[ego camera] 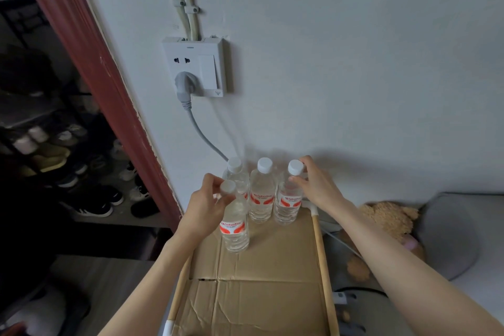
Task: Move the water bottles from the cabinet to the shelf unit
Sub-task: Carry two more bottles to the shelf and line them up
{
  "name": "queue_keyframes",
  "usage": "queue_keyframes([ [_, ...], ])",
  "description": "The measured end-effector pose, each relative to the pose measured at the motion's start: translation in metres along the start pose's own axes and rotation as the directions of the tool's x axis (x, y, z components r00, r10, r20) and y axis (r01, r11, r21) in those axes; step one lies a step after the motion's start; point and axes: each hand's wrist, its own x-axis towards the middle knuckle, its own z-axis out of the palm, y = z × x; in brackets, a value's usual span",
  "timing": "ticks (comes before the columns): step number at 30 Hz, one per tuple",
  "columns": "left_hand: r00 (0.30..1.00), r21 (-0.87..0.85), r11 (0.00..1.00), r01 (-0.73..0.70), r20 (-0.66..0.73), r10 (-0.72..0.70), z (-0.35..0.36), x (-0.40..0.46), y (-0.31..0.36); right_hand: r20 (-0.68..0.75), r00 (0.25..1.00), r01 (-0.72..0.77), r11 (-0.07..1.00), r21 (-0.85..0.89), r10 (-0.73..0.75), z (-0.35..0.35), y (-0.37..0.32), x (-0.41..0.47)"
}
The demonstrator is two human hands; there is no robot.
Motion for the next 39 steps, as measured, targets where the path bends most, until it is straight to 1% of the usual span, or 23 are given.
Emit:
queue_keyframes([
  [7,0.999,-0.02,1.0,-0.001,-0.041,0.0,0.006,0.0,0.001,-0.039,0.999,0.035,0.999,0.017,-0.035,0.006,0.001,0.0],
  [11,0.998,-0.085,0.996,0.028,-0.05,-0.032,0.009,-0.004,-0.002,-0.072,0.997,0.026,0.999,0.03,-0.023,0.007,0.002,0.002],
  [14,0.999,-0.137,0.99,0.012,-0.045,-0.018,0.01,-0.007,-0.005,-0.094,0.995,0.029,0.999,0.03,-0.026,0.013,0.012,0.001],
  [16,0.999,-0.169,0.986,0.004,-0.051,-0.013,0.01,-0.008,-0.007,-0.07,0.997,0.039,0.994,0.106,-0.031,0.017,0.017,0.0],
  [18,0.998,-0.192,0.981,0.01,-0.06,-0.022,0.011,-0.01,-0.014,-0.052,0.998,0.033,0.975,0.218,-0.022,0.022,0.023,-0.002],
  [20,0.996,-0.231,0.973,0.009,-0.083,-0.029,0.016,-0.015,-0.025,-0.049,0.998,-0.014,0.943,0.331,0.032,0.029,0.033,-0.004],
  [22,0.993,-0.277,0.961,0.012,-0.109,-0.044,0.023,-0.024,-0.038,-0.008,0.997,-0.062,0.91,0.41,0.071,0.038,0.045,-0.008],
  [23,0.992,-0.299,0.954,0.026,-0.109,-0.062,0.028,-0.03,-0.045,0.034,0.995,-0.095,0.903,0.419,0.089,0.044,0.051,-0.01],
  [25,0.992,-0.315,0.947,0.068,-0.082,-0.098,0.039,-0.039,-0.061,0.126,0.982,-0.177,0.907,0.382,0.138,0.056,0.061,-0.014],
  [27,0.987,-0.311,0.94,0.141,-0.029,-0.158,0.051,-0.044,-0.078,0.206,0.965,-0.228,0.914,0.335,0.165,0.067,0.07,-0.015],
  [28,0.98,-0.314,0.931,0.188,-0.004,-0.199,0.057,-0.045,-0.088,0.217,0.961,-0.234,0.918,0.32,0.169,0.072,0.074,-0.014],
  [32,0.946,-0.386,0.868,0.311,0.035,-0.324,0.077,-0.038,-0.098,0.155,0.971,-0.225,0.919,0.322,0.183,0.081,0.078,-0.006],
  [34,0.925,-0.375,0.855,0.357,0.014,-0.38,0.081,-0.034,-0.094,0.157,0.97,-0.228,0.925,0.303,0.188,0.084,0.081,-0.002],
  [39,0.923,-0.387,0.857,0.34,-0.035,-0.382,0.085,-0.03,-0.102,0.142,0.963,-0.265,0.892,0.367,0.228,0.091,0.088,-0.001],
])
